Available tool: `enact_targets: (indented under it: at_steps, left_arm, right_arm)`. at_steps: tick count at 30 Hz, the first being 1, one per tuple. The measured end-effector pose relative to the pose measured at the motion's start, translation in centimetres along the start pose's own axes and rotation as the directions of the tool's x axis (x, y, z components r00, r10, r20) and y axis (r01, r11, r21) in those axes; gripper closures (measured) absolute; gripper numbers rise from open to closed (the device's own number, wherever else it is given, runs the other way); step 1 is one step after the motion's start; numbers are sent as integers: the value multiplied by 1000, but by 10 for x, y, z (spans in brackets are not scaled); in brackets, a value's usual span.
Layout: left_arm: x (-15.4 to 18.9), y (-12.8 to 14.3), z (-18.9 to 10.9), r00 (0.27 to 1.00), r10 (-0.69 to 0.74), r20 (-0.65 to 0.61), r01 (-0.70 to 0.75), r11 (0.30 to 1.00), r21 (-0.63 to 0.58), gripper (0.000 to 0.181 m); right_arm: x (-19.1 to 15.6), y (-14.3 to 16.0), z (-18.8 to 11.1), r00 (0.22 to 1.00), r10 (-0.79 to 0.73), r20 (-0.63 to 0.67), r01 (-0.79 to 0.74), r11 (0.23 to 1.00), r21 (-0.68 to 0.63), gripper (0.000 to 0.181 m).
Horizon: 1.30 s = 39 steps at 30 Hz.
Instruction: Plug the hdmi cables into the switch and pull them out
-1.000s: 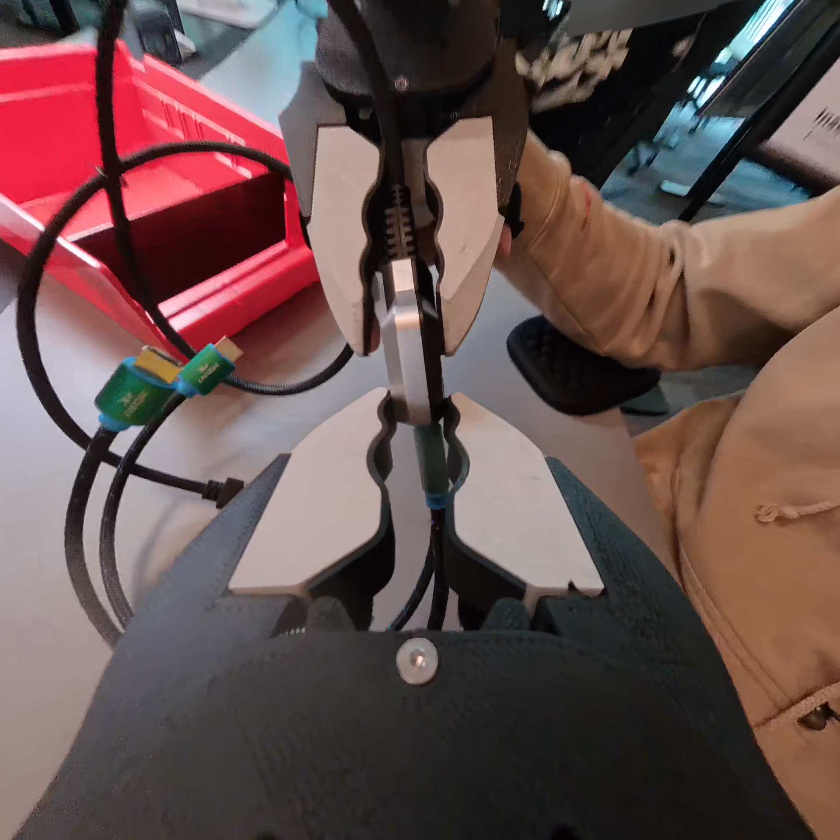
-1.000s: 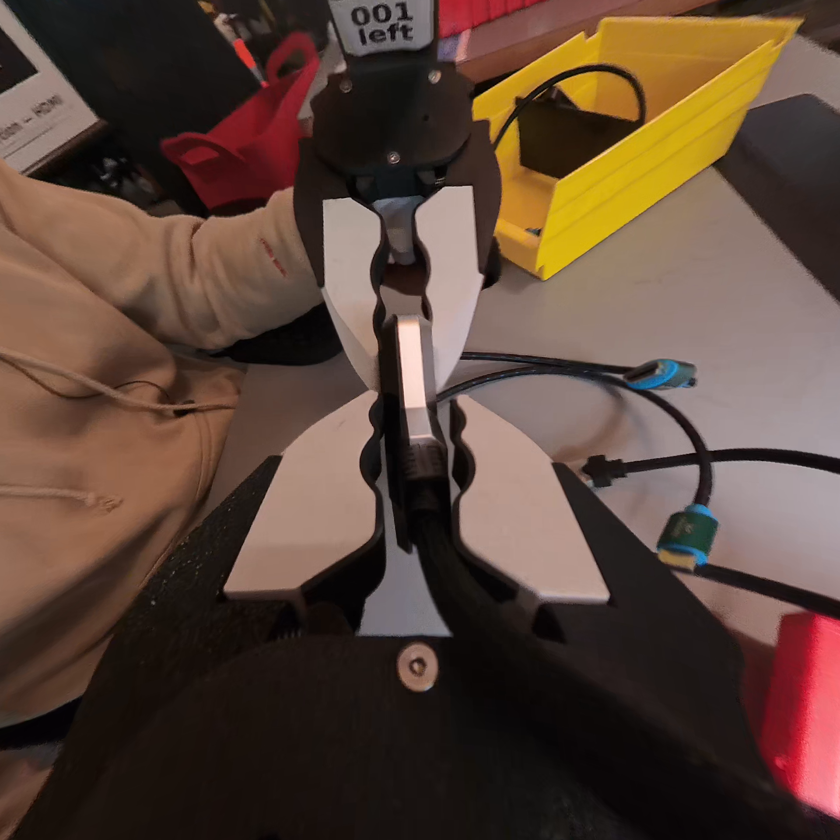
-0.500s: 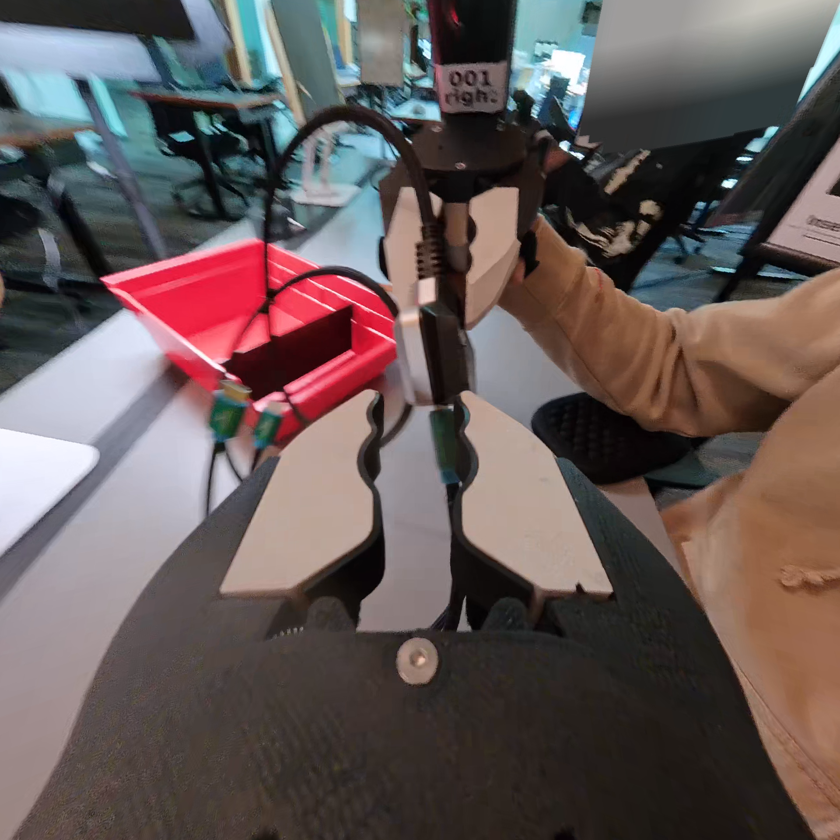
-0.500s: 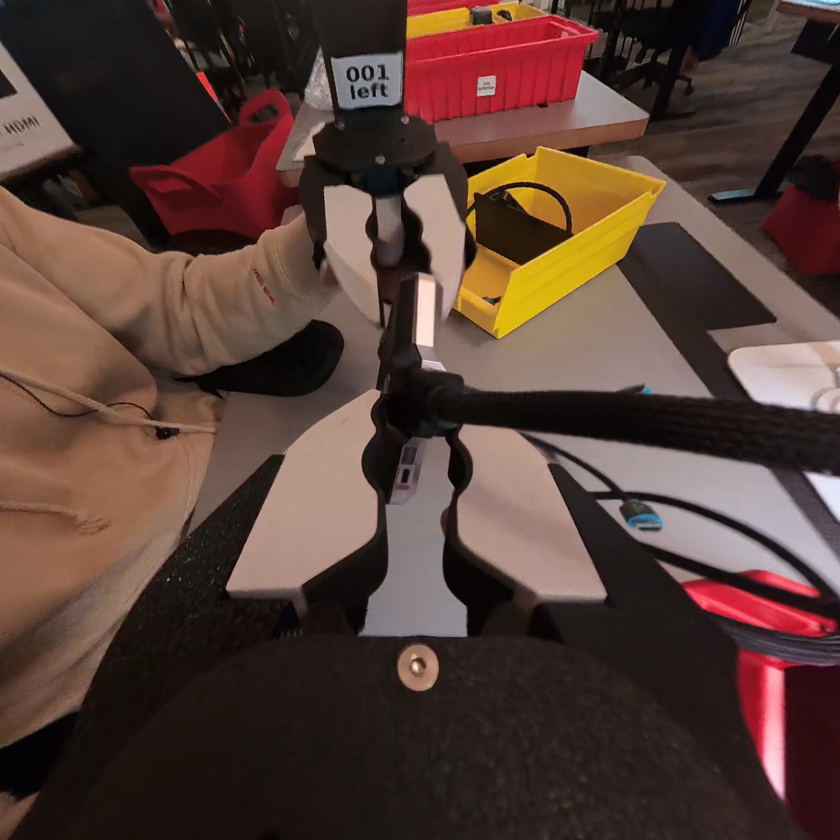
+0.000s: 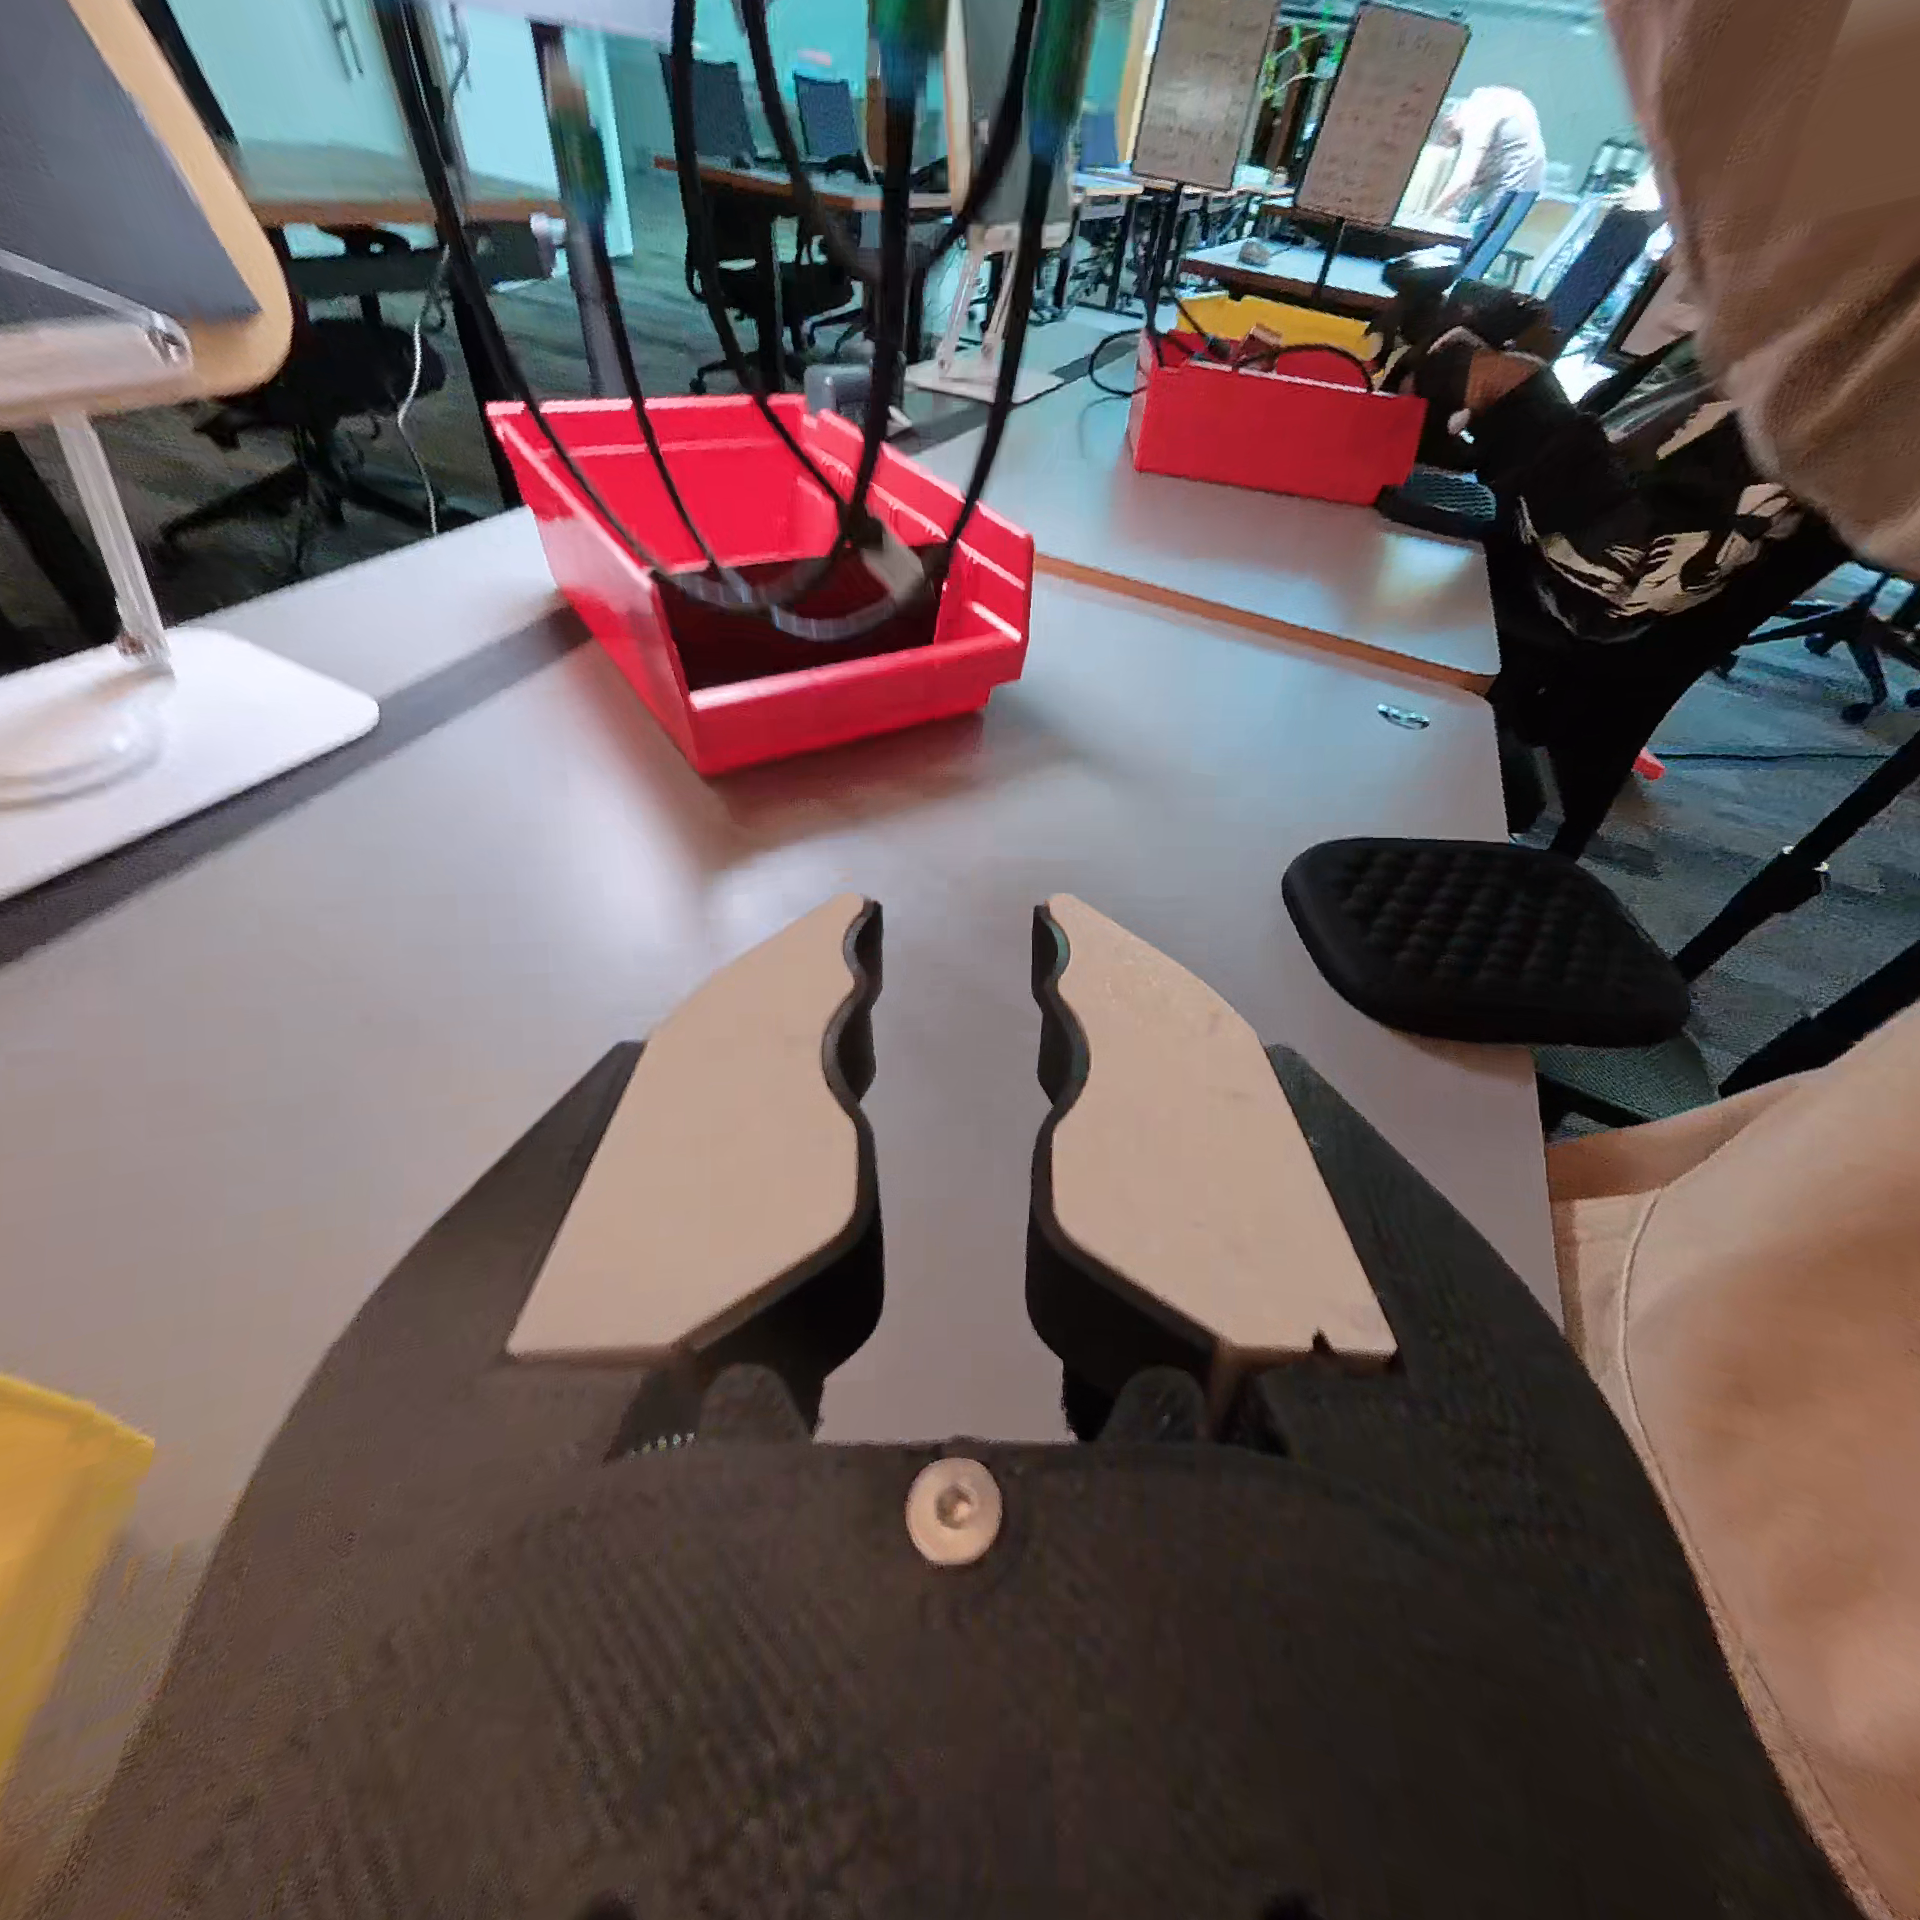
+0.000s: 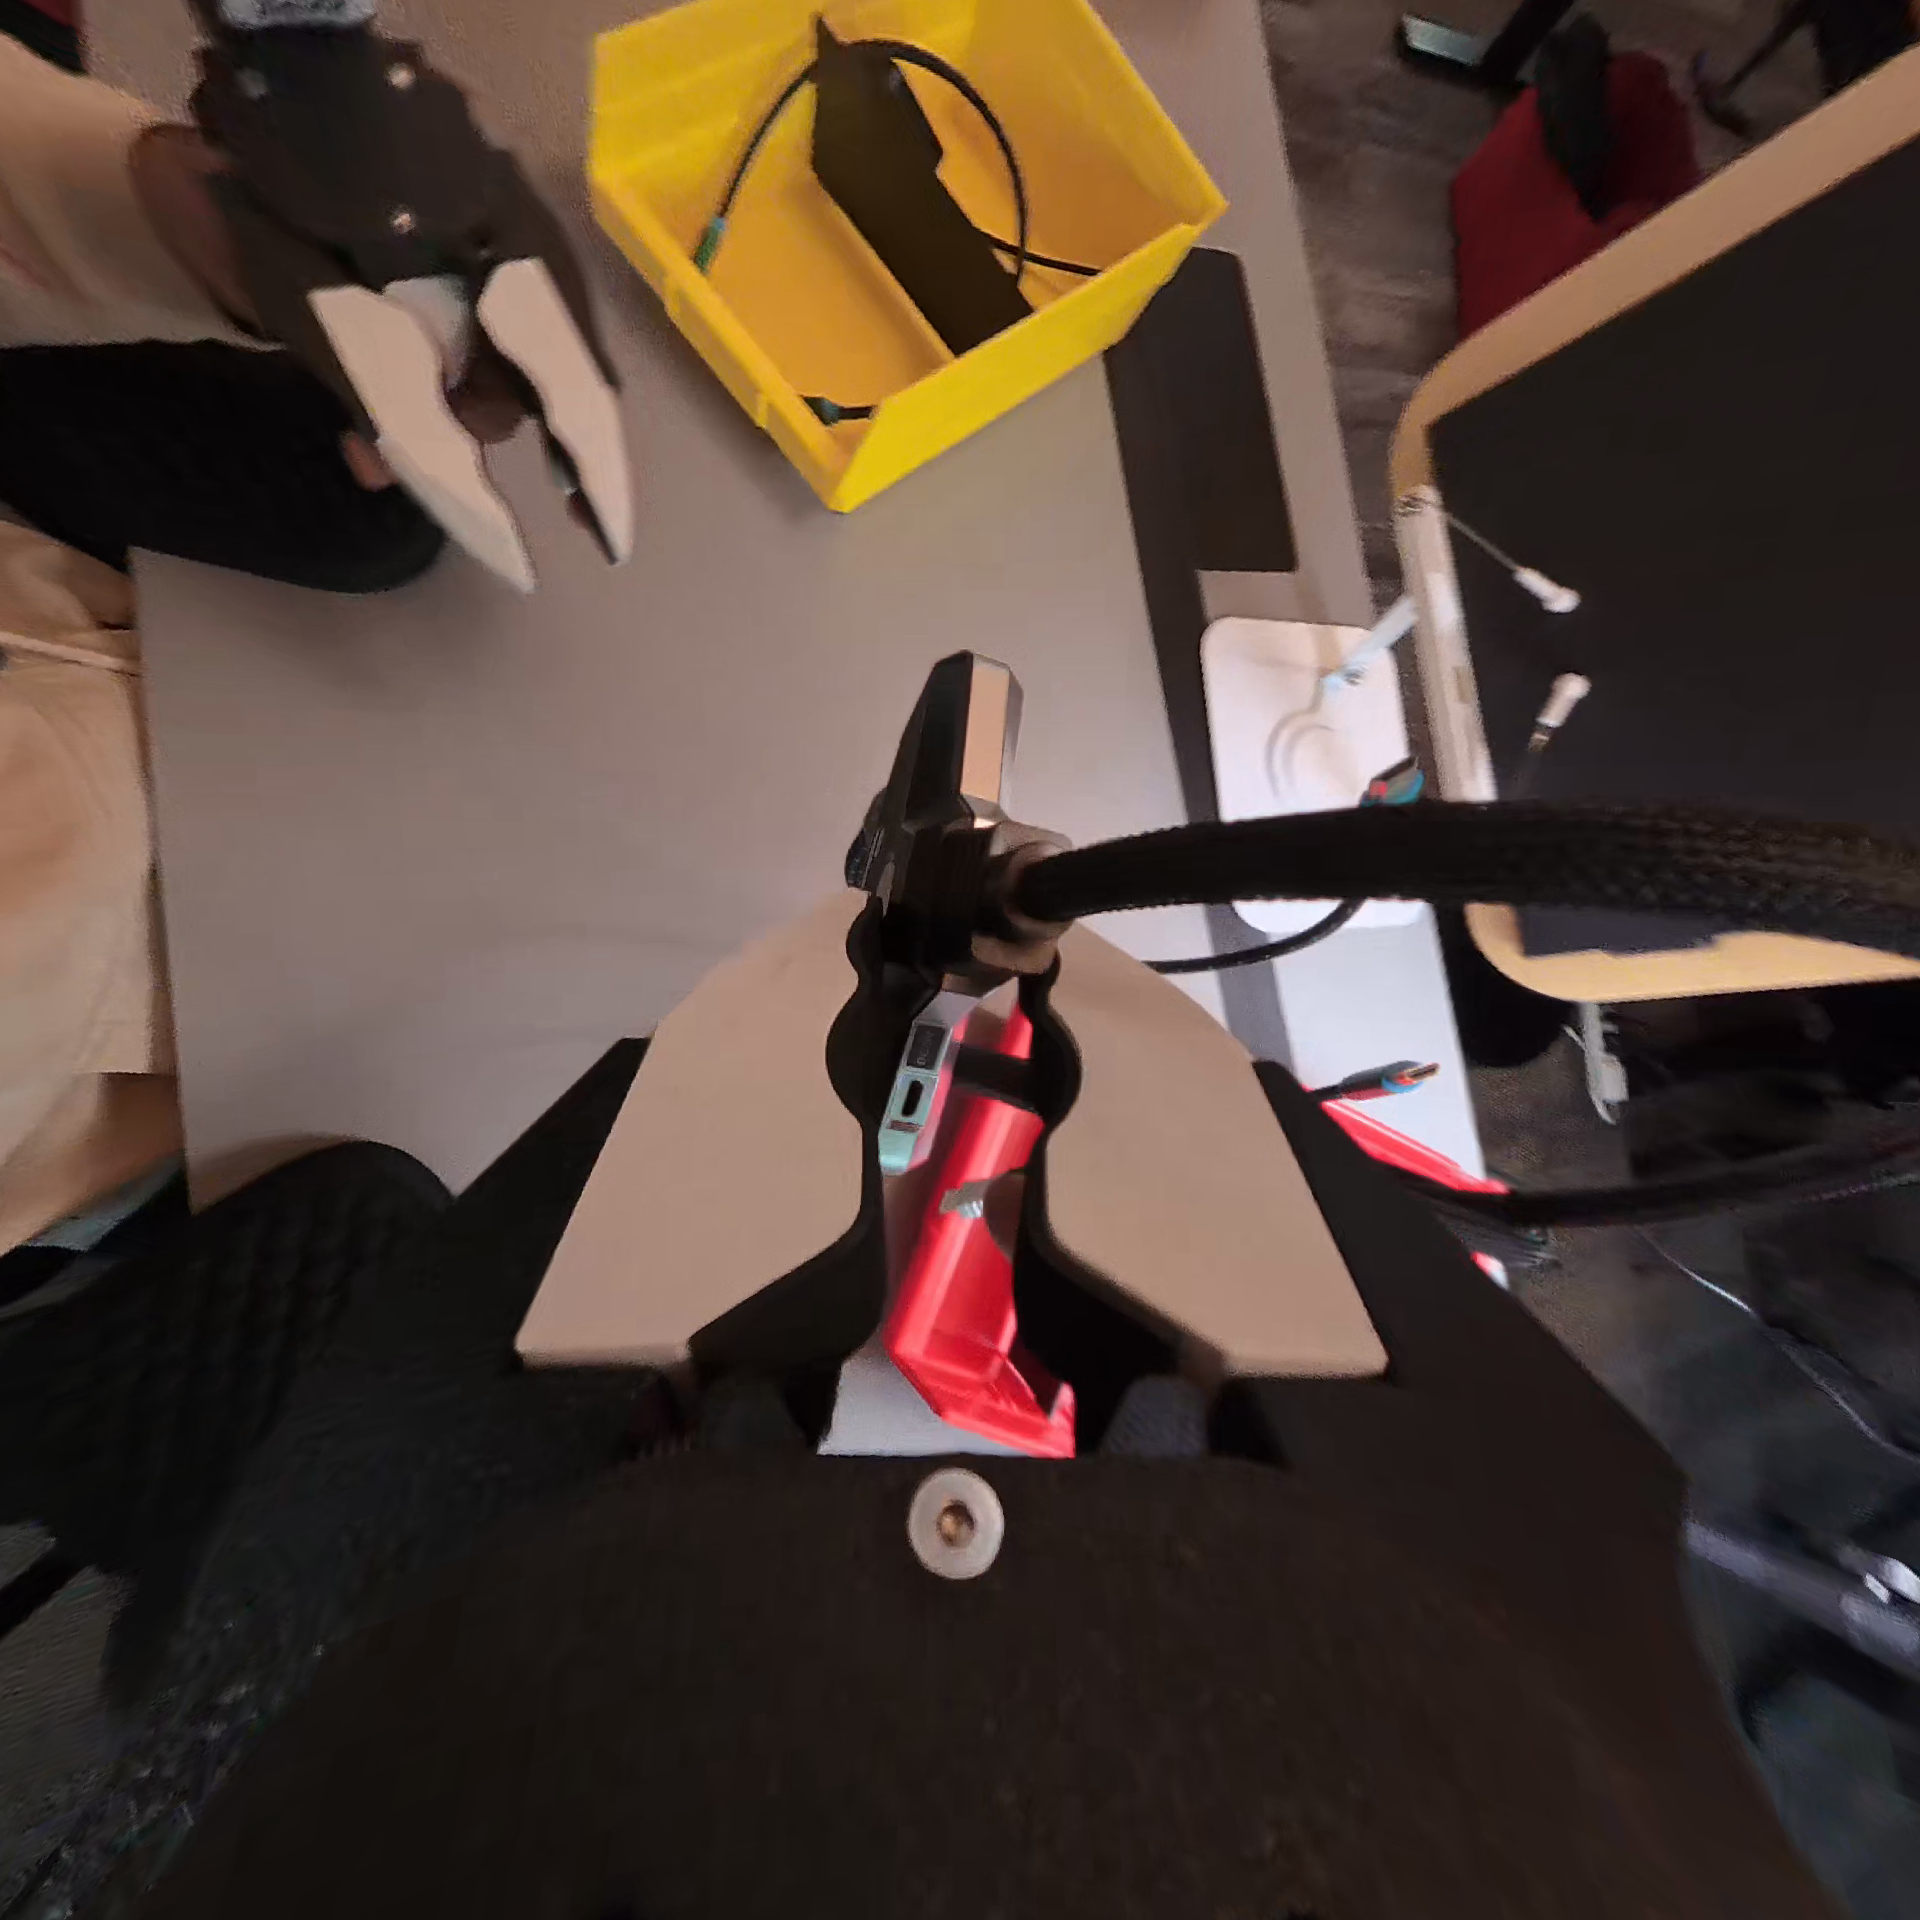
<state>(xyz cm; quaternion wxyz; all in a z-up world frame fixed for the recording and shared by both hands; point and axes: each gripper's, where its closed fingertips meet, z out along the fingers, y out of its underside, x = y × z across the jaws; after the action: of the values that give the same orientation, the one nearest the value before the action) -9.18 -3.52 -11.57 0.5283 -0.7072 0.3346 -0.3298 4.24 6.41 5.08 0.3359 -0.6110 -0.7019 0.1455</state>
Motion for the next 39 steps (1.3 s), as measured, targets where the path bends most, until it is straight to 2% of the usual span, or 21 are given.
enact_targets:
  at_steps: [7, 11, 15, 20, 22, 28, 34, 36, 39]
  left_arm:
    - [-12, 41, 8, 996, -84, 36, 82, 996, 40, 154]
    - [-14, 58, 14, 988, -151, 7, 151, 989, 7, 154]
    - [-17, 67, 16, 992, -123, 32, 124, 992, -24, 154]
    - [-19, 67, 16, 992, -122, 39, 122, 992, -10, 154]
    - [-20, 67, 16, 991, -124, 46, 124, 992, -3, 154]
    - [-23, 70, 17, 990, -132, 57, 132, 991, -1, 154]
    - [-26, 70, 12, 989, -130, 72, 129, 992, 8, 154]
    - [-28, 68, 9, 988, -124, 86, 123, 992, 17, 154]
    - [-31, 65, 5, 987, -128, 99, 125, 991, 37, 154]
  right_arm:
    - [67, 10, -46, 979, 36, -199, -59, 992, -109, 157]
    - [99, 45, -38, 967, 85, -242, -126, 979, -162, 157]
    - [121, 99, -10, 954, 169, -250, -218, 958, -185, 156]
    - [138, 181, 37, 928, 253, -273, -327, 905, -273, 156]
    - [143, 203, 56, 916, 299, -268, -369, 890, -267, 156]
    - [150, 227, 113, 904, 342, -258, -412, 860, -303, 157]
    - [135, 248, 171, 939, 261, -222, -341, 780, -524, 158]
    - [134, 260, 180, 949, 207, -240, -313, 725, -613, 159]
    - [135, 261, 177, 948, 207, -242, -316, 695, -646, 159]
